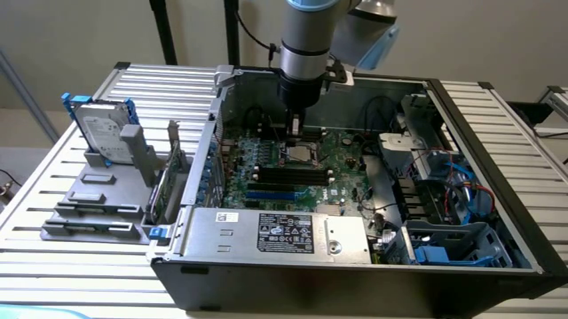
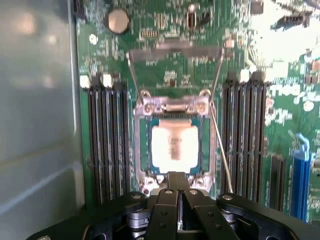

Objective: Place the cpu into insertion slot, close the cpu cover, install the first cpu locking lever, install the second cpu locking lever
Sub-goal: 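Close the cpu cover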

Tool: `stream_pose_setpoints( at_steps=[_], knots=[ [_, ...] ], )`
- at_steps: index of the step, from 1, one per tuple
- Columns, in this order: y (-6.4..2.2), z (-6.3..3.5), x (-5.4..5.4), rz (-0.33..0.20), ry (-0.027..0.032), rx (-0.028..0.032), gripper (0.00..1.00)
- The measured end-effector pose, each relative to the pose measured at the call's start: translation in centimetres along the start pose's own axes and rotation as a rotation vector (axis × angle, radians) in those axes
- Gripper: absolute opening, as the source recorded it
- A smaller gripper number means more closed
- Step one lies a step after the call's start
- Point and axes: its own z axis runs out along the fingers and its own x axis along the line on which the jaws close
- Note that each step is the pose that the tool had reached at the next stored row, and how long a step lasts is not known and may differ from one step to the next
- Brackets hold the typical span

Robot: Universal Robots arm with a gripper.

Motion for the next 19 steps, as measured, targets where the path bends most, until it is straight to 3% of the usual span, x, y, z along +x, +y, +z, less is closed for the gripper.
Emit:
stream_pose_setpoints(
  at_steps=[11,19],
  knots=[
    [4.95,-3.67,0.2,0.001,-0.0004,0.0108,0.11],
    [8.56,-4.81,0.4,0.001,-0.0005,0.0124,0.11]
  ],
)
